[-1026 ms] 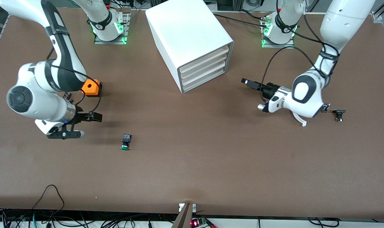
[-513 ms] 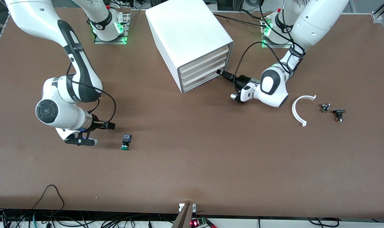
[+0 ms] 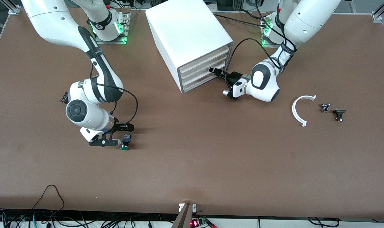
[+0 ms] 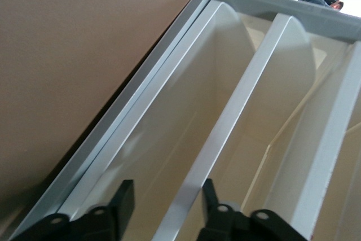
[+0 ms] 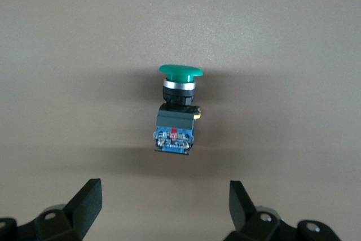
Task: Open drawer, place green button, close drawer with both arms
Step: 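Pull the bottom drawer open with the left gripper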
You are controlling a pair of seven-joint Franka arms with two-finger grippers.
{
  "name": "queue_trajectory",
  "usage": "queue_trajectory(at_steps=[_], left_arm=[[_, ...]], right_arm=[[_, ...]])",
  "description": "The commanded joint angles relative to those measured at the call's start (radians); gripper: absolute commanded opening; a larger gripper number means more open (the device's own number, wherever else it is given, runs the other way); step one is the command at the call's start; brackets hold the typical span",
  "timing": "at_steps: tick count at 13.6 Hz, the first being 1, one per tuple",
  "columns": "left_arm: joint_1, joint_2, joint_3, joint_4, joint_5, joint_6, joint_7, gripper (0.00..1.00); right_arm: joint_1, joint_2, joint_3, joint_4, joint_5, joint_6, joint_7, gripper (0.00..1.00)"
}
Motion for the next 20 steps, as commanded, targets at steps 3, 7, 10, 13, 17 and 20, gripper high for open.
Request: queue_trajectory(at_steps=[3, 7, 10, 13, 17, 20], left_arm=[[-0.009, -0.007, -0.019, -0.033, -0.045, 0.021, 0.028, 0.42], [-0.001, -0.009, -0.011, -0.028, -0.036, 0.021, 0.031, 0.00], [0.006, -0.010, 0.085, -0.007, -0.034, 0.021, 0.029, 0.00], [0.016, -0.013, 0.179, 0.047, -0.032, 0.021, 0.029, 0.00], [0.022, -0.016, 0.192, 0.062, -0.032, 0.021, 0.029, 0.99], [0.040, -0.074, 0.190, 0.061, -0.032, 0.015, 0.023, 1.00]], right_arm=[[-0.006, 0.060, -0.002, 0.027, -0.006, 0.045, 0.007, 1.00], [-0.005, 0.088, -0.008, 0.025, -0.004, 0.104, 0.007, 1.00], [-0.005, 0.114, -0.015, 0.027, -0.006, 0.110, 0.003, 1.00], [0.000, 0.121, -0.017, 0.022, -0.006, 0.132, 0.005, 0.98], [0.000, 0.131, -0.029, 0.022, -0.001, 0.136, -0.004, 0.77], [-0.002, 0.134, -0.031, 0.024, -0.004, 0.138, -0.010, 0.46]])
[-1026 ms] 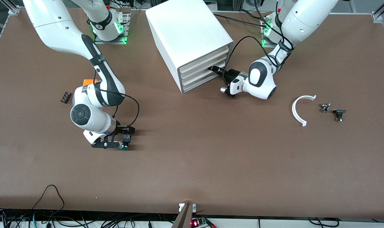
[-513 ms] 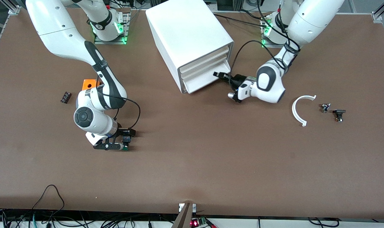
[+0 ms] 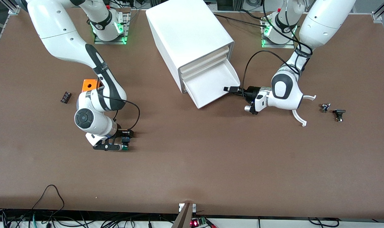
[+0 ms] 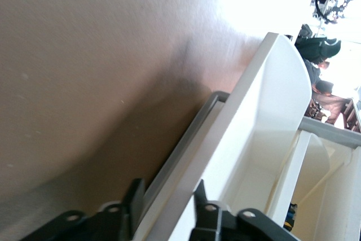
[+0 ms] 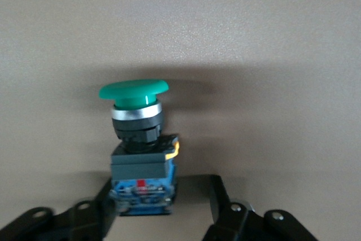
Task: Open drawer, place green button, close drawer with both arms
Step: 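Pull the bottom drawer open with the left gripper, then lift the green button with the right gripper while the left gripper withdraws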
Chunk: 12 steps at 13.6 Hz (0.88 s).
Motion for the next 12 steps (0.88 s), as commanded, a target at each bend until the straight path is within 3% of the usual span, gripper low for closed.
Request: queue_trajectory(at_steps=[1, 4, 8, 9, 12], left_arm=[[0.004, -0.071, 0.005, -0.006, -0.007, 0.020, -0.023, 1.00], [0.043, -0.187, 0.005, -0.011, -0.003, 0.092, -0.026, 1.00], [0.127, -0.302, 0.003, -0.003, 0.010, 0.140, -0.023, 1.00], [0.154, -0.345, 0.006, -0.003, 0.058, 0.140, -0.022, 1.00], [0.228, -0.451, 0.047, 0.067, 0.475, 0.117, -0.025, 1.00]], right_arm=[[0.002, 0.013, -0.001, 0.020, -0.005, 0.006, -0.019, 0.40], [0.002, 0.008, -0.001, 0.025, -0.002, 0.004, -0.028, 0.29], [0.002, -0.044, -0.001, 0.045, -0.008, -0.037, -0.031, 0.25], [0.002, -0.070, -0.001, 0.045, -0.008, -0.055, -0.038, 0.25], [0.005, -0.164, -0.001, 0.072, -0.005, -0.146, -0.167, 0.25]])
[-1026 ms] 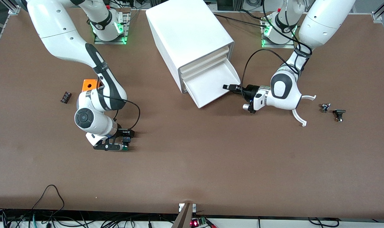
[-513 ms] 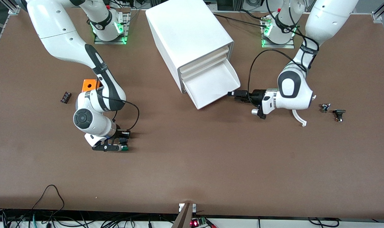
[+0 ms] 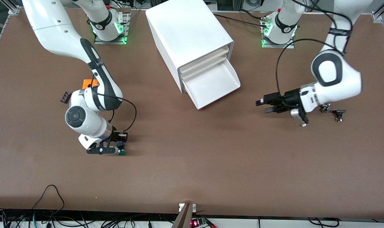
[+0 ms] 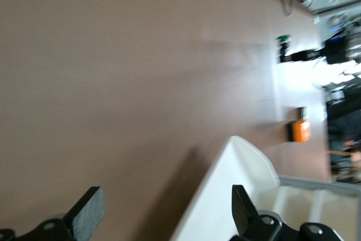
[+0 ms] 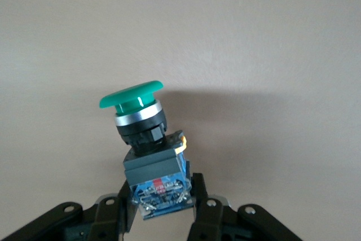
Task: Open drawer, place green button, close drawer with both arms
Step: 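Lift the green button with the right gripper while the left gripper withdraws, then lower the green button into the open drawer and open the right gripper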
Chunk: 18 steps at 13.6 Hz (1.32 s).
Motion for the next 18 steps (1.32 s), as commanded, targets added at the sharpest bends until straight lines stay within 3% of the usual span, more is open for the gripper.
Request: queue_trajectory(at_steps=[1, 3, 5, 8, 10, 13, 18], left_arm=[[0.028, -0.122, 0.068, 0.058, 0.291, -0.105, -0.008, 1.00], [0.022, -0.163, 0.150, 0.147, 0.460, -0.282, -0.008, 1.00], [0.021, -0.192, 0.181, 0.240, 0.629, -0.402, -0.010, 1.00], [-0.017, -0.220, 0.215, 0.349, 0.772, -0.540, -0.049, 1.00], [-0.060, -0.240, 0.213, 0.379, 0.853, -0.595, -0.211, 1.00], [-0.091, -0.246, 0.208, 0.376, 0.890, -0.622, -0.426, 1.00], [-0.093, -0.242, 0.215, 0.376, 0.906, -0.603, -0.430, 1.00]], right_arm=[[0.008, -0.081, 0.004, 0.056, -0.001, -0.108, -0.103, 0.25], [0.014, -0.094, 0.039, 0.135, 0.012, -0.202, -0.245, 0.25], [0.048, -0.098, 0.070, 0.185, 0.014, -0.239, -0.391, 0.25], [0.138, -0.090, 0.143, 0.239, 0.031, -0.271, -0.531, 0.25], [0.248, -0.041, 0.162, 0.310, 0.023, -0.279, -0.557, 0.25], [0.412, 0.046, 0.155, 0.442, -0.064, -0.337, -0.615, 0.25], [0.491, 0.076, 0.156, 0.451, -0.087, -0.372, -0.815, 0.25]])
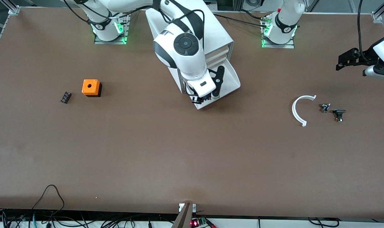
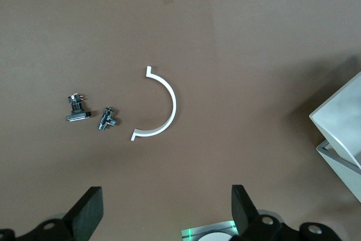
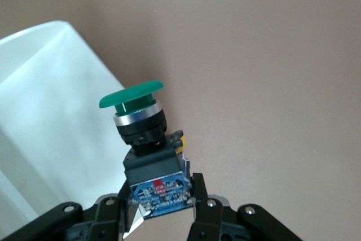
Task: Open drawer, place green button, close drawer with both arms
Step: 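Lower the green button into the open drawer and open the right gripper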
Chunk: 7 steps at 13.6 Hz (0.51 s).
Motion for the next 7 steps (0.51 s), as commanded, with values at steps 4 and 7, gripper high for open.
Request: queue_trajectory(at_steps=[4, 7], left_arm=[[-0.011, 0.006, 0.005, 0.013, 0.025, -0.004, -0.012, 1.00], [-0.011, 0.005, 0.005, 0.013, 0.025, -0.004, -0.013, 1.00]], right_arm=[[0.057, 0.049, -0.005, 0.047, -0.063, -0.094, -0.178, 0.25], [0.138, 0.085, -0.008, 0.047, -0.100, -0.093, -0.175, 0.25]])
